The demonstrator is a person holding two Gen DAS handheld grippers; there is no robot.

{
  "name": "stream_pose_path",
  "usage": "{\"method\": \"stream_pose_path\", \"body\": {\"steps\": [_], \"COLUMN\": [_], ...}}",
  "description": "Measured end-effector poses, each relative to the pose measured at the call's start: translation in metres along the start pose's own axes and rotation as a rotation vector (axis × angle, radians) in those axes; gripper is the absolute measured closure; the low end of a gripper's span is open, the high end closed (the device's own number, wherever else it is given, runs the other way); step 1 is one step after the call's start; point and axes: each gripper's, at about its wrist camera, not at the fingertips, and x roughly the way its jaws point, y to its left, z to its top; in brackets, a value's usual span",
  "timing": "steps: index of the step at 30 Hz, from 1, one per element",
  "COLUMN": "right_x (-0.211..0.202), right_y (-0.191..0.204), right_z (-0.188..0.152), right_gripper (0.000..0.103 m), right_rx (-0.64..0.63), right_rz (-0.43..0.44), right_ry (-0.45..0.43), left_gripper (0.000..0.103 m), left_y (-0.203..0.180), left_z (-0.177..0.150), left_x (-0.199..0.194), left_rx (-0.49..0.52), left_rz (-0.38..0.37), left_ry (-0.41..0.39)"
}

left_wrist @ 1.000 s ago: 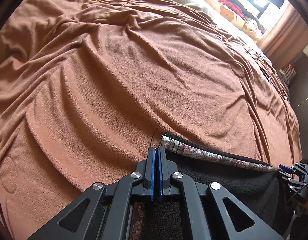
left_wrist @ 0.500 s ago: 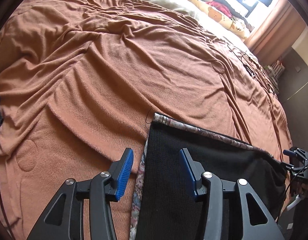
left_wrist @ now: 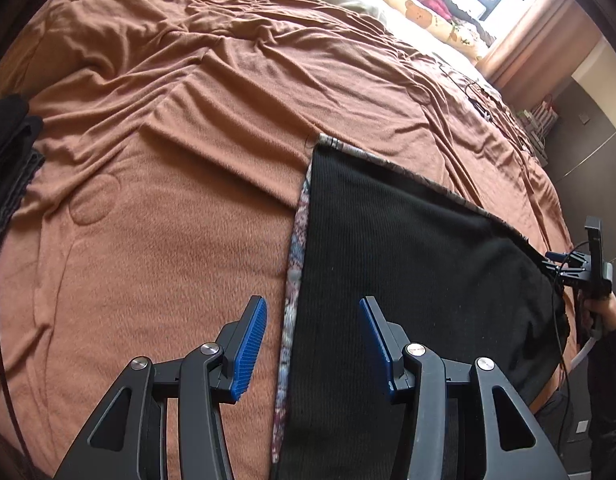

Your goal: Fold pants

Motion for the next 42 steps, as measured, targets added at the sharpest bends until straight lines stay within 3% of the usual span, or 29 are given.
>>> {"method": "stream_pose_path", "body": {"steps": [8,16,23,26,28,29,36,42], "right_x": [0.009,-0.048,-0.085,-0.09,-0.091,-0.09,-0.082,-0.064], "right_y": [0.001,-0.004,0.003,0.005,0.008,0.008,0.003,-0.007], "right_z": [-0.003,-0.028,-0.071,-0.086,-0.096,-0.1,-0.123,-0.131], "right_gripper": [0.046,0.046,0.046,0.046,0.045,0.046,0.046,0.046], "right_rx": [0.114,0.17,0.195,0.206,0.21,0.214,0.263,0.294], "right_rz": [-0.037,0.011,0.031,0.039,0.035,0.034,0.021,0.047], "right_ry": [-0.012,-0.106,-0.165,-0.164,-0.152,-0.146,-0.117,-0.078], "left_gripper": [0.052,0.052,0.052,0.046,0.03,0.028,0.027,0.027], "left_y": [0.015,0.022,0.023,0.025,0.025,0.024,0.022,0.024], "left_z": [-0.044,-0.074,-0.097,-0.106,-0.114,-0.117,-0.142,-0.156], "left_x": [-0.011,-0.021,-0.031,-0.035,-0.037,-0.037,-0.034,-0.03], "left_rx": [-0.074,-0.138,-0.179,-0.207,-0.223,-0.225,-0.278,-0.371], "left_rz": [-0.009,-0.046,-0.084,-0.097,-0.107,-0.114,-0.167,-0.257], "left_ry": [0.0,-0.017,-0.024,-0.03,-0.037,-0.039,-0.027,-0.036]}}
